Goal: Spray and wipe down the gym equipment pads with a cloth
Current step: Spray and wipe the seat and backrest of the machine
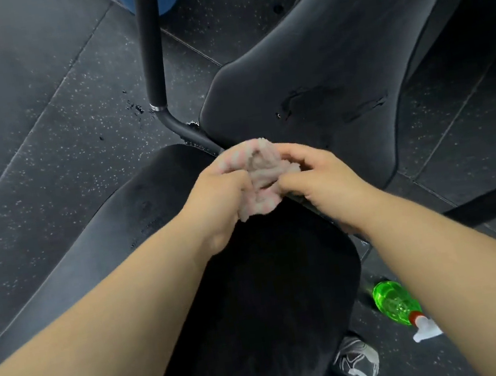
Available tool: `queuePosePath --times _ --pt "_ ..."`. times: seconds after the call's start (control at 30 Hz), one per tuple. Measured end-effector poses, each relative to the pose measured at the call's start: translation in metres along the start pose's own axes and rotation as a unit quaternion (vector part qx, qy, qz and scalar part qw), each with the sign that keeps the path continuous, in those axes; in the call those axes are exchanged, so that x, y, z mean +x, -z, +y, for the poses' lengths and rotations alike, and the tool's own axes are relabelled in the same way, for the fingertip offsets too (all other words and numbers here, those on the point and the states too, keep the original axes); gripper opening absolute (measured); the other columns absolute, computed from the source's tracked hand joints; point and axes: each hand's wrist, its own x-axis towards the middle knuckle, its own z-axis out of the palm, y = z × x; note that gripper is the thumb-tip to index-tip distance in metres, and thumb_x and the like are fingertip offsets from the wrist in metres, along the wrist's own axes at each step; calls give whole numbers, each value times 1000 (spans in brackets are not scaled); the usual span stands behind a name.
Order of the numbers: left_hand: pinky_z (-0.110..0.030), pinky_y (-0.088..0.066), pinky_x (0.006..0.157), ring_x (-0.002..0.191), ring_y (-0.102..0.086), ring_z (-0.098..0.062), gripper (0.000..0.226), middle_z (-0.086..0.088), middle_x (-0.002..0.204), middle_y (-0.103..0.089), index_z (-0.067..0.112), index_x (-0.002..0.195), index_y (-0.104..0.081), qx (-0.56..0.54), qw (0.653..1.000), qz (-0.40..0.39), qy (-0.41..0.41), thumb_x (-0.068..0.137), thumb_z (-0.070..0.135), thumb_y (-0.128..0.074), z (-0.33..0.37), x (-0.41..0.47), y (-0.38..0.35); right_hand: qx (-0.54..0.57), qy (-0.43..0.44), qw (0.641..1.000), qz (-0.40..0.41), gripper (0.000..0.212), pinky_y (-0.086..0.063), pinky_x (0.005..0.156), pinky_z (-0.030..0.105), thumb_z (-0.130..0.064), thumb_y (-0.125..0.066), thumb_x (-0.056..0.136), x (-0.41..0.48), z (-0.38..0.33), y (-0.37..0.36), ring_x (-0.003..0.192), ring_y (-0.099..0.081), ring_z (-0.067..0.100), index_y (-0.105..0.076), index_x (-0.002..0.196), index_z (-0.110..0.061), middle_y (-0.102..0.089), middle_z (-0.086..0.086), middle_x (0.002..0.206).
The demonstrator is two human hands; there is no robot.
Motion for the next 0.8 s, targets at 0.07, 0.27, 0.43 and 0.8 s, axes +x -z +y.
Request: queuePosePath --times 0.07,0.27,0.43,0.8 --pt "-36 -51 73 108 -64 -34 37 -27 113 -62 -1 109 -55 18 999 -43 -28 80 -20 -43 5 -1 9 75 -18 997 5 40 -54 78 26 1 -68 82 -5 1 -1 80 -70 10 -70 108 -29 -74 -8 88" --pt "-35 -55 77 84 -70 -20 20 -8 96 -71 14 103 -67 62 996 68 -8 89 0 -63 17 -3 21 154 -34 986 52 26 -54 91 39 -2 -76 73 -13 -1 3 88 -66 21 -57 84 -17 -67 7 92" --pt "-30 -55 80 95 -71 -21 31 -10 106 -73 10 112 -71 105 994 2 -12 82 8 -70 23 -10 17 146 -35 988 35 19 -56 89 35 -18 -69 89 -19 -10 11 96 -72 19 -70 107 -20 -76 1 99" --pt "-19 -49 81 83 -68 1 50 9 95 -74 19 111 -67 252 968 -3 -11 68 41 -76 22 -19 4 327 -2 944 37 34 -58 80 33 0 -40 99 -30 -21 10 99 -71 21 -66 117 -14 -74 7 109"
